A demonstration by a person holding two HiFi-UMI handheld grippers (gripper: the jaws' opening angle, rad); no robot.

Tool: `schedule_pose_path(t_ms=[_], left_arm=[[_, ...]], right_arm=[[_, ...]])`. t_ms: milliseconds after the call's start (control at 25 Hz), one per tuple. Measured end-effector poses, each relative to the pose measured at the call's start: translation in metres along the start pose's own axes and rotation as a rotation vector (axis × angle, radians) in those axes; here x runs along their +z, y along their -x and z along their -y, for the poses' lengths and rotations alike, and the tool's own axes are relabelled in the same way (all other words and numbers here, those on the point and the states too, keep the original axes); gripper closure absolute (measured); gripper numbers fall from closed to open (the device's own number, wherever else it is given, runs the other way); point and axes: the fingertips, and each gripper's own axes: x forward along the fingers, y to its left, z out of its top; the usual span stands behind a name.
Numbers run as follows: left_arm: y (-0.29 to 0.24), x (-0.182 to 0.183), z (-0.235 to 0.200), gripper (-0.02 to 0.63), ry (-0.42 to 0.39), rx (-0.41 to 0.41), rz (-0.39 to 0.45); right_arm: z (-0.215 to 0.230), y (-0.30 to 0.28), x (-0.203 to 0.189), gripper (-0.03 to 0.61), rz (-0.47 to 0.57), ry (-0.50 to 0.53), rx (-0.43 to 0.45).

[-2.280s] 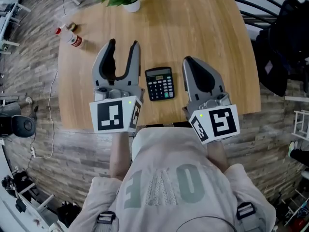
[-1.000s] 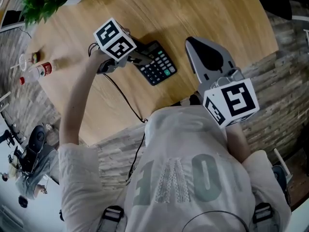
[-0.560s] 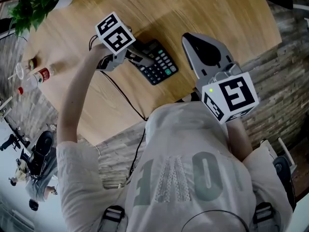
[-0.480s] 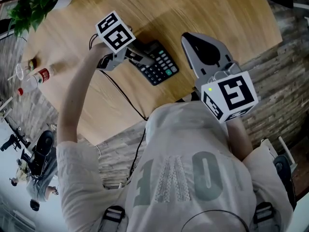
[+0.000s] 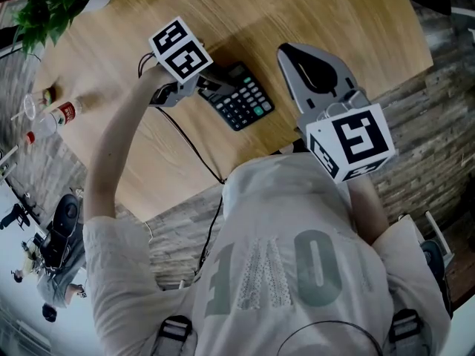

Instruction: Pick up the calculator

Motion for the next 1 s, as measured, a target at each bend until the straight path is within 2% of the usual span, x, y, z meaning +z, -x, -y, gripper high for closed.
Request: schedule_pose_path(t_ms=[240, 440, 560, 680, 760, 1000], left_arm=[[0.003, 0.000, 0.007, 0.497, -0.054, 0.032, 0.045], [0.009, 0.002, 0.023, 0.500, -0.169, 0.120, 0.084], [0.016, 0.002, 0.031, 0.501, -0.208, 0.189, 0.169], [0.036, 0.005, 0.042, 0.500, -0.205, 0.266, 0.321], [0.058, 0.010, 0.052, 0.501, -0.207, 0.347, 0.462], [0.156, 0.026, 0.094, 0.500, -0.181, 0.695, 1.023]], right_arm=[[-0.005, 0.009, 0.007, 0.558, 0.009, 0.036, 0.011], [-0.015, 0.018, 0.015, 0.558, 0.029, 0.086, 0.052], [-0.024, 0.025, 0.022, 0.558, 0.048, 0.116, 0.082], [-0.035, 0.031, 0.030, 0.558, 0.073, 0.144, 0.112], [-0.042, 0.034, 0.037, 0.558, 0.093, 0.160, 0.126], [-0.065, 0.038, 0.081, 0.558, 0.221, 0.237, 0.194]])
